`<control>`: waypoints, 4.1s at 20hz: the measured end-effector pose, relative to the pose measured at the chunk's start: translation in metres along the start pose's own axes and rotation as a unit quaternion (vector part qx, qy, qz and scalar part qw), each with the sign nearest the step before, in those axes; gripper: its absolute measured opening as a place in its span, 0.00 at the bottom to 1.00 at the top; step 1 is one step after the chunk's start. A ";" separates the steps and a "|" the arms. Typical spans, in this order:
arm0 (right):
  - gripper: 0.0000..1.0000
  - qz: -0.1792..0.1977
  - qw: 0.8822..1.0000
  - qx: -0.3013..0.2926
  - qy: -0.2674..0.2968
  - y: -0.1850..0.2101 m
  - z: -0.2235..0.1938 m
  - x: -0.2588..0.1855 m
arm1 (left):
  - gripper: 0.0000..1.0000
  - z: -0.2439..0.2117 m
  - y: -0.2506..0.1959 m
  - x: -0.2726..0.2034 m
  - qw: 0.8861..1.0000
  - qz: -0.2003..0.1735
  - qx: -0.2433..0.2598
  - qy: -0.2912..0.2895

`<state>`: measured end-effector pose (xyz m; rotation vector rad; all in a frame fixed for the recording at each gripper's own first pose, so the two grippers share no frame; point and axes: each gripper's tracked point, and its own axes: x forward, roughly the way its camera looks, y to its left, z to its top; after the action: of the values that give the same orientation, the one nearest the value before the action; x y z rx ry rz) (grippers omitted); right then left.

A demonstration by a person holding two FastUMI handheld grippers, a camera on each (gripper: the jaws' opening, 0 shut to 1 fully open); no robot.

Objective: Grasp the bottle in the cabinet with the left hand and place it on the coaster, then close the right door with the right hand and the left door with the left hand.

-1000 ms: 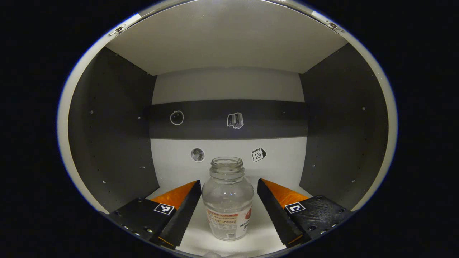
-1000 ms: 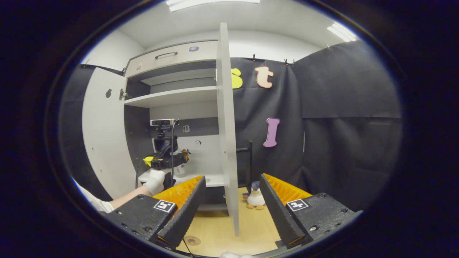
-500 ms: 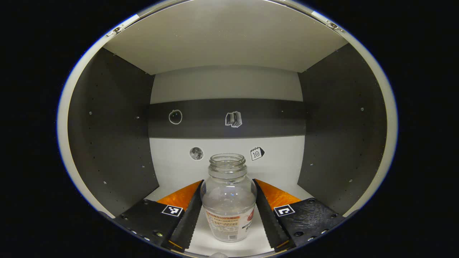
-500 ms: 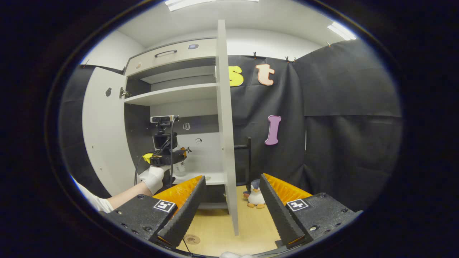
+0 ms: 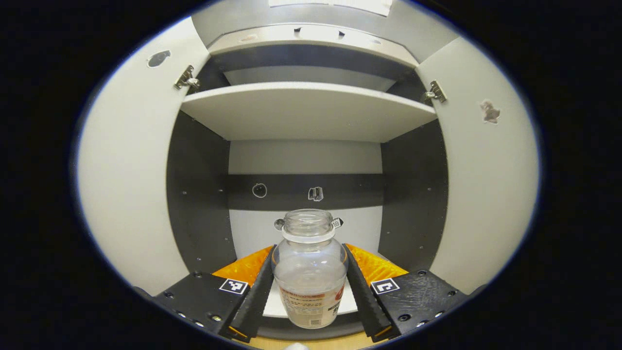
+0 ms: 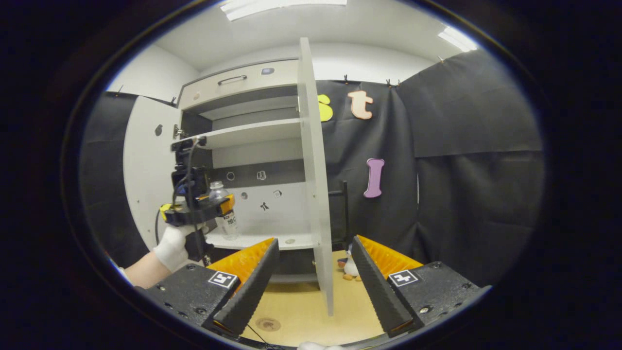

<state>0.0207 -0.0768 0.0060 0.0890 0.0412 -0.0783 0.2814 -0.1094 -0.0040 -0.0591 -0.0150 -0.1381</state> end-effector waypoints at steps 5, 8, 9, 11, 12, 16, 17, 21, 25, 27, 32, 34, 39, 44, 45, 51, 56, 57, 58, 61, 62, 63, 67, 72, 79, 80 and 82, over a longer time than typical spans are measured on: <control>0.98 -0.007 1.000 0.002 0.012 0.002 -0.021 -0.021 | 0.80 -0.011 -0.016 -0.078 0.998 -0.058 0.006 -0.012; 0.98 0.002 1.000 0.006 0.020 0.001 -0.030 -0.029 | 0.77 -0.040 -0.029 -0.108 0.997 -0.078 0.005 0.002; 0.98 0.005 1.000 0.005 0.022 -0.002 -0.032 -0.031 | 0.73 -0.054 -0.031 -0.115 0.997 -0.077 0.006 0.009; 0.98 0.013 1.000 0.003 0.028 -0.007 -0.032 -0.031 | 0.76 -0.088 -0.037 -0.128 0.997 -0.072 0.001 0.034; 0.98 0.019 0.999 0.002 0.031 -0.009 -0.033 -0.032 | 0.77 -0.104 -0.040 -0.133 0.997 -0.071 -0.001 0.040; 0.98 0.035 0.998 -0.009 0.048 -0.017 -0.034 -0.032 | 0.77 -0.176 -0.050 -0.159 0.998 -0.042 0.018 0.054; 0.98 0.036 0.998 -0.009 0.051 -0.019 -0.034 -0.031 | 0.77 -0.193 -0.054 -0.165 0.997 -0.039 0.018 0.060; 0.98 0.046 0.997 -0.013 0.064 -0.018 -0.032 -0.026 | 0.77 -0.251 -0.072 -0.178 0.996 -0.037 0.008 0.082; 0.96 0.057 0.993 -0.018 0.098 -0.010 -0.048 -0.018 | 0.77 -0.286 -0.085 -0.178 0.996 -0.040 -0.001 0.079; 0.96 0.060 0.991 -0.023 0.120 -0.004 -0.060 -0.013 | 0.77 -0.304 -0.086 -0.176 0.995 -0.036 -0.010 0.089; 0.98 0.055 0.988 -0.030 0.139 0.000 -0.069 -0.002 | 0.77 -0.333 -0.080 -0.177 0.994 -0.021 -0.016 0.105; 0.99 0.051 0.988 -0.025 0.142 0.000 -0.072 0.001 | 0.77 -0.337 -0.080 -0.176 0.994 -0.019 -0.023 0.104; 0.99 0.046 0.985 -0.032 0.162 0.000 -0.087 0.004 | 0.77 -0.348 -0.086 -0.171 0.994 -0.026 -0.010 0.101; 0.99 0.047 0.984 -0.040 0.167 -0.001 -0.090 0.004 | 0.81 -0.356 -0.088 -0.172 0.995 -0.026 -0.015 0.099; 0.99 0.049 0.984 -0.043 0.169 -0.001 -0.091 0.003 | 0.77 -0.356 -0.088 -0.173 0.995 -0.024 -0.016 0.099; 0.98 0.042 0.982 -0.058 0.173 -0.011 -0.095 0.000 | 0.81 -0.356 -0.093 -0.173 0.994 -0.031 -0.002 0.101; 0.98 0.039 0.983 -0.049 0.173 -0.016 -0.093 -0.005 | 0.92 -0.343 -0.093 -0.174 0.995 -0.033 0.007 0.092; 0.98 0.039 0.983 -0.049 0.170 -0.016 -0.091 -0.005 | 0.95 -0.339 -0.093 -0.173 0.995 -0.032 0.009 0.090; 0.99 0.039 0.984 -0.051 0.166 -0.017 -0.089 -0.007 | 0.95 -0.335 -0.093 -0.173 0.995 -0.032 0.010 0.090; 0.99 0.042 0.987 -0.050 0.149 -0.018 -0.080 -0.012 | 0.96 -0.308 -0.092 -0.170 0.996 -0.029 0.011 0.081; 0.98 0.045 0.988 -0.044 0.142 -0.018 -0.076 -0.014 | 0.96 -0.295 -0.092 -0.169 0.997 -0.029 0.007 0.077; 0.99 0.048 0.989 -0.037 0.136 -0.017 -0.073 -0.016 | 0.96 -0.282 -0.093 -0.168 0.997 -0.032 -0.001 0.076; 0.96 0.050 0.994 -0.031 0.097 -0.019 -0.054 -0.018 | 0.96 -0.214 -0.084 -0.171 0.998 -0.027 -0.009 0.059; 0.98 0.051 0.998 -0.015 0.046 -0.021 -0.030 -0.017 | 0.96 -0.130 -0.045 -0.188 0.999 0.009 -0.001 0.040; 0.96 0.056 0.998 -0.018 -0.011 -0.012 -0.009 -0.011 | 0.96 -0.059 0.030 -0.232 0.996 0.073 0.018 0.051; 0.96 0.056 0.998 -0.020 -0.015 -0.010 -0.009 -0.009 | 0.96 -0.053 0.040 -0.240 0.995 0.083 0.020 0.055; 0.96 0.052 0.998 -0.020 -0.017 -0.010 -0.011 -0.005 | 0.96 -0.044 0.052 -0.260 0.993 0.098 0.020 0.057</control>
<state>0.0146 -0.0850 -0.0051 0.0497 0.0044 0.0260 0.0316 -0.0253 -0.0561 -0.0116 0.1011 0.0552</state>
